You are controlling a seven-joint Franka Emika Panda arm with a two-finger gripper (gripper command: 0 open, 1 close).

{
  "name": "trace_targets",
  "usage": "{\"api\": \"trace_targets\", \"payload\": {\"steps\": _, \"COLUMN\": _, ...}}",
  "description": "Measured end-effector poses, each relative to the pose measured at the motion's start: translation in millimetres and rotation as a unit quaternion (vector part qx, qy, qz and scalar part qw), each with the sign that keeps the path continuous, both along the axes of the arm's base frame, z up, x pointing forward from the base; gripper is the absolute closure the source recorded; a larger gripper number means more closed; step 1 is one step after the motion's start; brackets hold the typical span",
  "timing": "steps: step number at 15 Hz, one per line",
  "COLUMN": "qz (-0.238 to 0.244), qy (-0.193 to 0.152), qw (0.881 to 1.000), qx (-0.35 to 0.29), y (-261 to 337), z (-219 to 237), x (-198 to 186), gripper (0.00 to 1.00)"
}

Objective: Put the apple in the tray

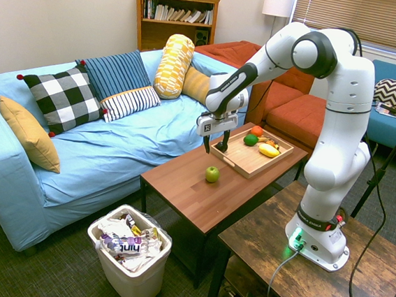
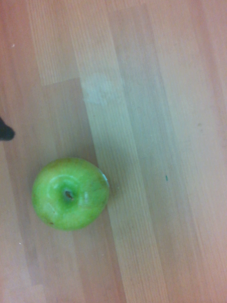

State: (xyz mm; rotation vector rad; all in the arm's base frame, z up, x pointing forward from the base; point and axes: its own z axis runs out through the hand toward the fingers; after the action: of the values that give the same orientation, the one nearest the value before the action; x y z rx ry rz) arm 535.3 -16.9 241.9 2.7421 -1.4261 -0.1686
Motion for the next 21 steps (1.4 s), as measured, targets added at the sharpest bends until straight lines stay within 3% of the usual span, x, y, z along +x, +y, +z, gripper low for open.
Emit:
{"api": "trace_targets", "payload": {"steps": 8, "qz": -0.01, "qy": 0.05, "qw": 0.999, "qx": -0.006, "y": 3, "z": -78, "x": 29, "gripper": 0.0}}
{"api": "trace_targets", "payload": {"steps": 20, "qz": -0.007, "qy": 0.115, "qw": 0.993, "qx": -0.018, "y": 7, "z": -137, "x": 36, "gripper": 0.0}}
{"api": "trace_targets", "payload": {"steps": 21, "qz": -0.006, "qy": 0.119, "qw": 0.993, "qx": -0.018, "y": 9, "z": -139, "x": 36, "gripper": 1.0}}
